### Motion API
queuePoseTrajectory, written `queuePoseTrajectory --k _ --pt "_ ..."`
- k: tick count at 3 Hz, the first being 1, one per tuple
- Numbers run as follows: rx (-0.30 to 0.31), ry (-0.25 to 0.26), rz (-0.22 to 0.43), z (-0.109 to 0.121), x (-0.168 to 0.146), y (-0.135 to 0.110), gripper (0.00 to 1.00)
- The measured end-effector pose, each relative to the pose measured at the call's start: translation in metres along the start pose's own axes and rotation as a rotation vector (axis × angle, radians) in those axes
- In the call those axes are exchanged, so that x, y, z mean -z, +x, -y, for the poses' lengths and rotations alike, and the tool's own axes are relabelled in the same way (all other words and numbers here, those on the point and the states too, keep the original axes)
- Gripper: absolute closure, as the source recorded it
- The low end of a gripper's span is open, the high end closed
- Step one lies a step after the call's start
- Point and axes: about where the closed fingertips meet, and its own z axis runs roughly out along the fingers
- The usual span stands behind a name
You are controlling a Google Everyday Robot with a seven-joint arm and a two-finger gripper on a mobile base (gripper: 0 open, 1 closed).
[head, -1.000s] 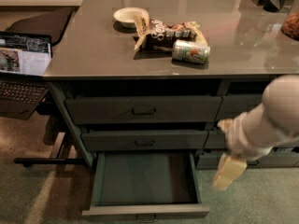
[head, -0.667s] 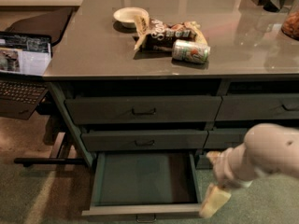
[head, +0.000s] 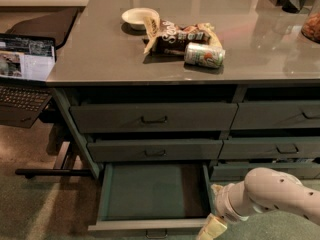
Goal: Close bottom drawer
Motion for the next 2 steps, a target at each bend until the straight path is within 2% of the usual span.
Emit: queuePoseTrajectory --k 1,2 --pt "0.010 -0.013 0.009 0.002 -0.011 0.001 0.00" --pt "0.025 -0.058 0.051 0.009 -0.071 0.009 0.00"
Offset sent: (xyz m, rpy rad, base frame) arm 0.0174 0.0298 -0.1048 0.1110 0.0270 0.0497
